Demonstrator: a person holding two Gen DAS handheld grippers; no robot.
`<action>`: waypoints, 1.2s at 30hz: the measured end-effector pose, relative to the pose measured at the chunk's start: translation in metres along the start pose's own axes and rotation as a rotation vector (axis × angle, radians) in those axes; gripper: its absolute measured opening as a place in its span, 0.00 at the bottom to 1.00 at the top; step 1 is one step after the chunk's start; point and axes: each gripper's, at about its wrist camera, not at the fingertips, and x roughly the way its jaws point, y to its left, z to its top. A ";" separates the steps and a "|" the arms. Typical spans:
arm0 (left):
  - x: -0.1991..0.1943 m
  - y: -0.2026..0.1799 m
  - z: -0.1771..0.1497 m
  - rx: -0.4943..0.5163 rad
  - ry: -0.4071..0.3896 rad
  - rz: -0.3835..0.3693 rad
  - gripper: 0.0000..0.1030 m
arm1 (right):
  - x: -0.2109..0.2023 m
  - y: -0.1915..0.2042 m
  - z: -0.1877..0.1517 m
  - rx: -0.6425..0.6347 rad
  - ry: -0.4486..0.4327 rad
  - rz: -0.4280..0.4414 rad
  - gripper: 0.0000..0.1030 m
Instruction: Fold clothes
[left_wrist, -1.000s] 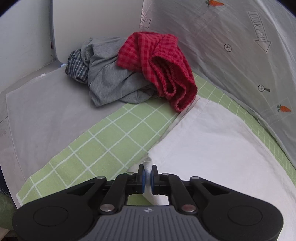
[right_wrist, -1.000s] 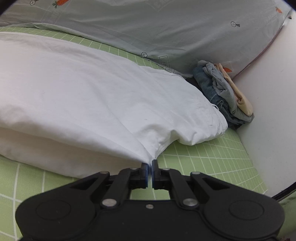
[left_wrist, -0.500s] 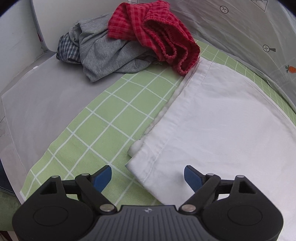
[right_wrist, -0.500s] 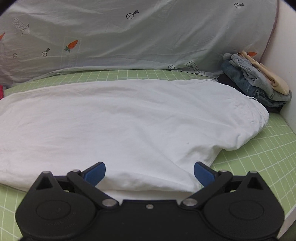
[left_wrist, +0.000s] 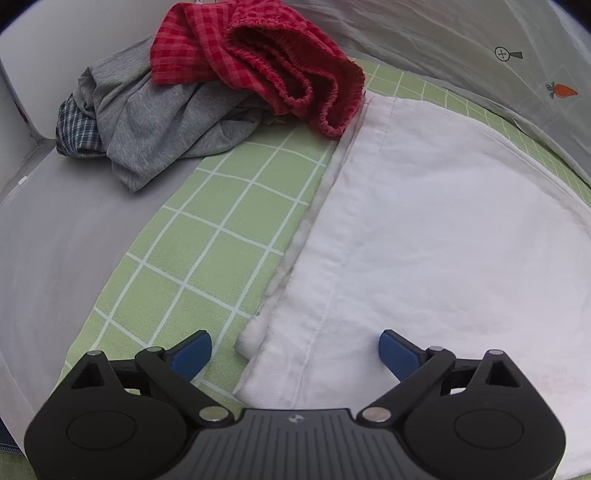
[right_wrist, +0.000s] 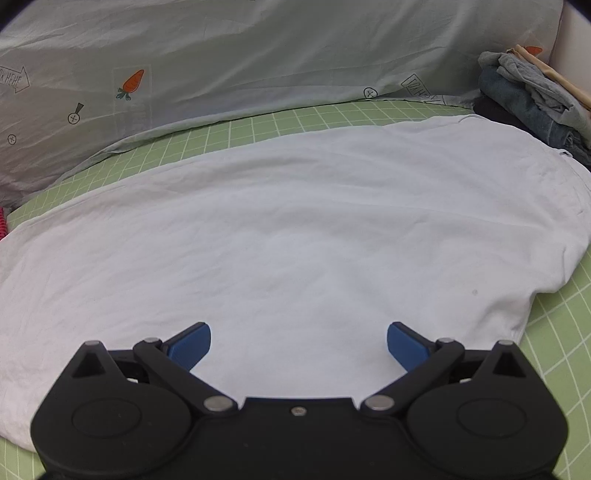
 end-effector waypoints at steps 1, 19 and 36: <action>0.001 0.000 0.001 0.005 0.003 -0.001 0.97 | 0.002 0.001 0.000 -0.001 -0.001 -0.002 1.00; 0.001 -0.003 -0.006 -0.021 -0.051 0.033 1.00 | 0.027 0.004 -0.032 -0.048 -0.121 -0.061 1.00; 0.000 -0.011 -0.022 -0.126 -0.139 0.100 1.00 | 0.026 0.006 -0.043 -0.043 -0.228 -0.077 1.00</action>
